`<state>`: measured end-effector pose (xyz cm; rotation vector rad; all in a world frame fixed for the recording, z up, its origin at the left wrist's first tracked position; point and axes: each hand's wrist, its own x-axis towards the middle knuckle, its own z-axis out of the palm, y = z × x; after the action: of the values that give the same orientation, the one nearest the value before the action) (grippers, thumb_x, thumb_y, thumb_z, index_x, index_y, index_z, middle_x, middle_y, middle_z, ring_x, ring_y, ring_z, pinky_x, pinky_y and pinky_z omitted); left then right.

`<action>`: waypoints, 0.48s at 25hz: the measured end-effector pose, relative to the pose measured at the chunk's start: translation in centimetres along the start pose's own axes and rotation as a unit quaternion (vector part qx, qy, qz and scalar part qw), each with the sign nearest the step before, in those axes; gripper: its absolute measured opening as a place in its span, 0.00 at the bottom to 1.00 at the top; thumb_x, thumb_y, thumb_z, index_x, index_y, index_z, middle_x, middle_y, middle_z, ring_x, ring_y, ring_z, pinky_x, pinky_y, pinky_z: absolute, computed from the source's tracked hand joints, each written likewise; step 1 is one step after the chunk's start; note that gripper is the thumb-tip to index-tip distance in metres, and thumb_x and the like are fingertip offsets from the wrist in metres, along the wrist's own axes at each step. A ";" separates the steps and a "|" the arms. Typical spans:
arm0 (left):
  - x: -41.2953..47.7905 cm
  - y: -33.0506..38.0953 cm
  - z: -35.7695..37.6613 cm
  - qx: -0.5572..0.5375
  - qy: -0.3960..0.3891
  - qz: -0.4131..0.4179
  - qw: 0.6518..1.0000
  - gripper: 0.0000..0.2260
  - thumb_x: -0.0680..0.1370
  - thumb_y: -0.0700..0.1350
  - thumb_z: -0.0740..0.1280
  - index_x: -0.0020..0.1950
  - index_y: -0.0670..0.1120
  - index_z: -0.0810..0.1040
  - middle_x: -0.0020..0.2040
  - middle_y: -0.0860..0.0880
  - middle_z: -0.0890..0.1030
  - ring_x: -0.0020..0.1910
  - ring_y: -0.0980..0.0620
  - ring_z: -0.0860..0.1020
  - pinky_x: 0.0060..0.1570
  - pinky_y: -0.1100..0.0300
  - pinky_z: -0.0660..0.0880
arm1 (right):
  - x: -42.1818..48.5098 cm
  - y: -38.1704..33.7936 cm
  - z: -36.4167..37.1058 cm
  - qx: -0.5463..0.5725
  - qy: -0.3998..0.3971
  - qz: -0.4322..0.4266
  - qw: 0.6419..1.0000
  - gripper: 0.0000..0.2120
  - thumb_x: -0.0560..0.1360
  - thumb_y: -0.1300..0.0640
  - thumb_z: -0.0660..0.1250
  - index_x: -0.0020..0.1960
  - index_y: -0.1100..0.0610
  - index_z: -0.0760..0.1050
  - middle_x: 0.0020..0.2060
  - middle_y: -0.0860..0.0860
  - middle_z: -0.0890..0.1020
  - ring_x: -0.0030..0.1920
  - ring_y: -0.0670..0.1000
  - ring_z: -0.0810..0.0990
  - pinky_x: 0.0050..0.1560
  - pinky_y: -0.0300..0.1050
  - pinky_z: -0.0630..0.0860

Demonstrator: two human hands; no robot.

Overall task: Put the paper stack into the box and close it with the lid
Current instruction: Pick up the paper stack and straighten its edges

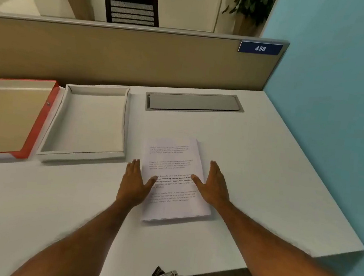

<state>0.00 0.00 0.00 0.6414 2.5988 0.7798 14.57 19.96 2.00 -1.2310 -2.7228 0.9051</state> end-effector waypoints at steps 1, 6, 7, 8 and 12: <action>0.2 0.1 0.4 -0.018 -0.004 -0.004 1.000 0.43 0.75 0.64 0.61 0.79 0.44 0.45 0.81 0.45 0.50 0.80 0.46 0.48 0.77 0.46 0.51 | 0.2 0.0 0.2 0.018 -0.004 0.015 1.000 0.47 0.73 0.34 0.62 0.79 0.56 0.45 0.79 0.54 0.52 0.78 0.57 0.55 0.77 0.54 0.55; 0.7 1.8 1.4 -0.069 0.016 -0.059 0.996 0.39 0.76 0.61 0.63 0.78 0.42 0.52 0.79 0.43 0.58 0.78 0.43 0.57 0.75 0.43 0.56 | 1.4 -1.2 0.6 0.052 -0.019 0.053 0.997 0.47 0.71 0.36 0.66 0.78 0.58 0.48 0.78 0.56 0.57 0.77 0.58 0.58 0.74 0.55 0.61; 0.9 2.0 1.5 -0.065 0.028 -0.068 0.995 0.39 0.75 0.61 0.64 0.78 0.43 0.53 0.78 0.43 0.61 0.76 0.42 0.59 0.74 0.42 0.58 | 1.8 -1.4 0.7 0.053 -0.016 0.055 0.997 0.47 0.71 0.36 0.66 0.78 0.58 0.48 0.77 0.57 0.59 0.76 0.58 0.60 0.72 0.56 0.63; 1.0 2.3 1.5 -0.061 0.036 -0.074 0.995 0.38 0.75 0.61 0.65 0.77 0.44 0.54 0.77 0.44 0.63 0.75 0.42 0.61 0.73 0.42 0.59 | 2.2 -1.6 0.7 0.052 -0.012 0.061 0.997 0.47 0.71 0.36 0.67 0.78 0.58 0.49 0.76 0.58 0.60 0.75 0.59 0.61 0.71 0.57 0.64; 1.9 3.0 2.1 -0.119 0.036 -0.089 0.988 0.38 0.74 0.56 0.69 0.77 0.44 0.55 0.76 0.43 0.63 0.75 0.41 0.61 0.72 0.43 0.61 | 3.3 -2.4 1.4 0.035 -0.016 0.094 0.995 0.47 0.69 0.36 0.69 0.76 0.60 0.54 0.72 0.59 0.65 0.72 0.59 0.64 0.68 0.57 0.69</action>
<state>0.29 4.06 -0.25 0.3134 2.5274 1.0497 10.29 20.30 1.35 -1.4908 -2.6066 1.0359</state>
